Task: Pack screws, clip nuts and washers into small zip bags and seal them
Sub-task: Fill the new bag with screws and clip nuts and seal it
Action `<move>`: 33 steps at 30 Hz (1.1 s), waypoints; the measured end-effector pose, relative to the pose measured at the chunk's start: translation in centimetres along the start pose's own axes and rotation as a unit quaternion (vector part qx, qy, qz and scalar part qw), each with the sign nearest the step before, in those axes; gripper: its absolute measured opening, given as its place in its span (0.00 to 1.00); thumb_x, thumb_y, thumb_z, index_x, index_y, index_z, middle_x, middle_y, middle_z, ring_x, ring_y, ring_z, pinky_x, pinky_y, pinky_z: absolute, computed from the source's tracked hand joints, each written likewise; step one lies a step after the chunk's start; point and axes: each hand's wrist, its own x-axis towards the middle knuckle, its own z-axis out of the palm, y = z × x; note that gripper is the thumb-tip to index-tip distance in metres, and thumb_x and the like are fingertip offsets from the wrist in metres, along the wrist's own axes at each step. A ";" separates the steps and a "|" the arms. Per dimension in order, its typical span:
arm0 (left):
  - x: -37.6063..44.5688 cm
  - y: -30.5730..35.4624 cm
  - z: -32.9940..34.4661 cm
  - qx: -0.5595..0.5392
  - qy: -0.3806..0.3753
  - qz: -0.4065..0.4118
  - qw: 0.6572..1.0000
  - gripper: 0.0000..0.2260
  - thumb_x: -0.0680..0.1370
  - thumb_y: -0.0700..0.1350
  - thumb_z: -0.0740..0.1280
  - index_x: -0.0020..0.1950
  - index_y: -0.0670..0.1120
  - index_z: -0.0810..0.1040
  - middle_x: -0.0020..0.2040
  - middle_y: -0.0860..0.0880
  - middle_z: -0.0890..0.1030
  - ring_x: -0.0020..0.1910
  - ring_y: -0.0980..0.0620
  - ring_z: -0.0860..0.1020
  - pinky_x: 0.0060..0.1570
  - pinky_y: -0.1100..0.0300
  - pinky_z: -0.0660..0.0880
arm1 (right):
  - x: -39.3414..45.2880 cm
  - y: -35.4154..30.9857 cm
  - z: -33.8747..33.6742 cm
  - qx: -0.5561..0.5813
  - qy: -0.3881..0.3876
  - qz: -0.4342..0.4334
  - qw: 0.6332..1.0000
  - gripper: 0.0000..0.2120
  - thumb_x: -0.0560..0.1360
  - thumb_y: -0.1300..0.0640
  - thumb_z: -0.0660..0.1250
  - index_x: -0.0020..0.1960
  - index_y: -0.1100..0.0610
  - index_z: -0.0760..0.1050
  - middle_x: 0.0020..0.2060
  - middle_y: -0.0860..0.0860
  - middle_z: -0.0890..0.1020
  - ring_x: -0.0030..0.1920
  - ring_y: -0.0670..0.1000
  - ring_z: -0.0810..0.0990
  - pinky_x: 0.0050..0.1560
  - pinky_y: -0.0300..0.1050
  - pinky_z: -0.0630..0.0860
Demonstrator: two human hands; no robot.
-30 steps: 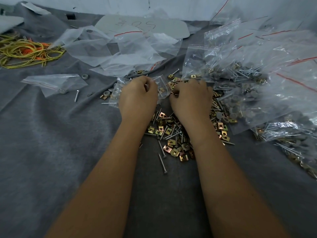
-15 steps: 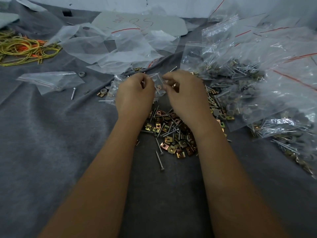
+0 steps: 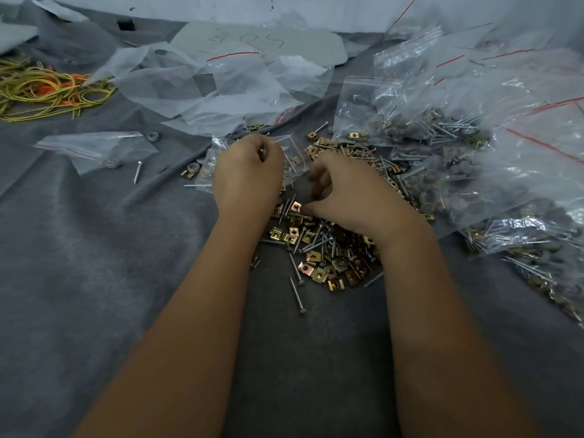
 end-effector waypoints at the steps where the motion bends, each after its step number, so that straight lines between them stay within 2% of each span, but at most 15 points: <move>1: 0.0 0.0 0.0 -0.001 -0.001 0.000 1.000 0.13 0.80 0.46 0.60 0.42 0.43 0.79 0.29 0.50 0.71 0.28 0.53 0.68 0.31 0.57 0.66 | 0.0 0.0 0.0 -0.023 -0.009 0.002 1.000 0.14 0.70 0.51 0.75 0.53 0.52 0.78 0.44 0.47 0.81 0.46 0.48 0.79 0.48 0.48 0.78; 4: 0.0 0.0 0.1 0.003 0.000 -0.004 1.000 0.12 0.80 0.47 0.60 0.41 0.45 0.79 0.28 0.50 0.71 0.27 0.54 0.67 0.31 0.57 0.65 | 0.1 -0.2 -0.1 -0.037 -0.026 -0.014 0.999 0.07 0.72 0.49 0.74 0.48 0.49 0.85 0.40 0.44 0.82 0.43 0.47 0.80 0.45 0.44 0.77; 9: 0.1 0.0 0.1 0.007 0.001 -0.002 1.000 0.12 0.80 0.48 0.60 0.42 0.46 0.79 0.28 0.50 0.72 0.27 0.54 0.67 0.30 0.58 0.65 | 0.2 -0.4 0.2 -0.003 -0.030 -0.026 0.999 0.04 0.72 0.55 0.74 0.46 0.49 0.84 0.39 0.45 0.82 0.41 0.44 0.79 0.42 0.39 0.74; 12: 0.0 -0.1 0.1 0.010 -0.002 -0.003 1.000 0.12 0.80 0.48 0.60 0.44 0.46 0.80 0.29 0.50 0.73 0.28 0.54 0.68 0.31 0.57 0.66 | 0.1 -0.3 0.2 0.024 -0.022 -0.026 0.999 0.02 0.71 0.56 0.74 0.42 0.50 0.82 0.37 0.43 0.81 0.37 0.39 0.77 0.38 0.33 0.72; 15: 0.0 0.0 0.1 0.013 -0.003 0.000 1.000 0.11 0.80 0.49 0.60 0.44 0.48 0.80 0.29 0.50 0.73 0.28 0.55 0.69 0.30 0.59 0.65 | 0.1 0.0 0.1 0.037 0.022 -0.021 0.999 0.05 0.72 0.57 0.73 0.39 0.50 0.80 0.33 0.42 0.79 0.36 0.39 0.77 0.35 0.32 0.71; 18: 0.0 0.0 0.0 0.014 -0.004 0.001 1.000 0.11 0.80 0.49 0.60 0.45 0.49 0.80 0.30 0.50 0.74 0.28 0.55 0.69 0.30 0.60 0.64 | 0.2 0.4 -0.1 0.062 0.106 -0.004 0.992 0.03 0.73 0.57 0.72 0.41 0.51 0.79 0.36 0.42 0.78 0.38 0.41 0.77 0.37 0.36 0.73; 21: -0.2 0.1 0.1 0.011 -0.012 0.017 1.000 0.11 0.80 0.48 0.61 0.44 0.46 0.80 0.32 0.49 0.76 0.29 0.54 0.70 0.32 0.58 0.67 | 0.4 0.6 -0.1 0.119 0.168 0.011 0.978 0.07 0.73 0.59 0.71 0.40 0.47 0.77 0.33 0.42 0.79 0.34 0.38 0.77 0.35 0.30 0.71; 23: -0.2 0.2 0.1 0.006 -0.015 0.031 0.999 0.11 0.80 0.47 0.61 0.44 0.46 0.80 0.32 0.49 0.77 0.29 0.54 0.70 0.32 0.58 0.69 | 0.6 0.4 0.0 0.161 0.190 0.015 0.968 0.07 0.73 0.60 0.70 0.41 0.48 0.79 0.33 0.42 0.79 0.34 0.38 0.77 0.36 0.31 0.73; 25: -0.2 0.2 0.1 0.008 -0.017 0.039 0.999 0.10 0.80 0.47 0.62 0.44 0.47 0.80 0.32 0.49 0.77 0.29 0.55 0.71 0.32 0.60 0.69 | 0.7 0.0 0.4 0.197 0.206 0.014 0.958 0.05 0.74 0.61 0.70 0.45 0.51 0.81 0.35 0.43 0.81 0.36 0.39 0.79 0.40 0.33 0.75; 28: -0.3 0.2 0.1 0.009 -0.017 0.046 0.999 0.10 0.80 0.47 0.62 0.43 0.46 0.80 0.32 0.49 0.77 0.28 0.55 0.71 0.32 0.58 0.69 | 1.0 -0.5 0.8 0.230 0.224 0.001 0.947 0.06 0.75 0.61 0.70 0.50 0.52 0.81 0.41 0.44 0.82 0.43 0.40 0.80 0.44 0.29 0.75; 30: -0.3 0.2 0.1 0.005 -0.019 0.044 0.999 0.11 0.80 0.47 0.62 0.43 0.45 0.81 0.32 0.48 0.77 0.29 0.53 0.72 0.33 0.56 0.70 | 1.0 -0.6 1.0 0.221 0.233 0.003 0.947 0.06 0.76 0.60 0.69 0.51 0.52 0.80 0.42 0.43 0.82 0.44 0.40 0.80 0.44 0.31 0.75; 33: -0.1 0.0 0.0 -0.006 -0.006 0.017 1.000 0.11 0.80 0.47 0.61 0.44 0.47 0.81 0.29 0.50 0.74 0.27 0.55 0.69 0.30 0.57 0.67 | 0.7 -0.4 0.9 0.133 0.239 0.011 0.962 0.04 0.75 0.59 0.68 0.45 0.51 0.79 0.37 0.42 0.79 0.39 0.41 0.77 0.42 0.37 0.76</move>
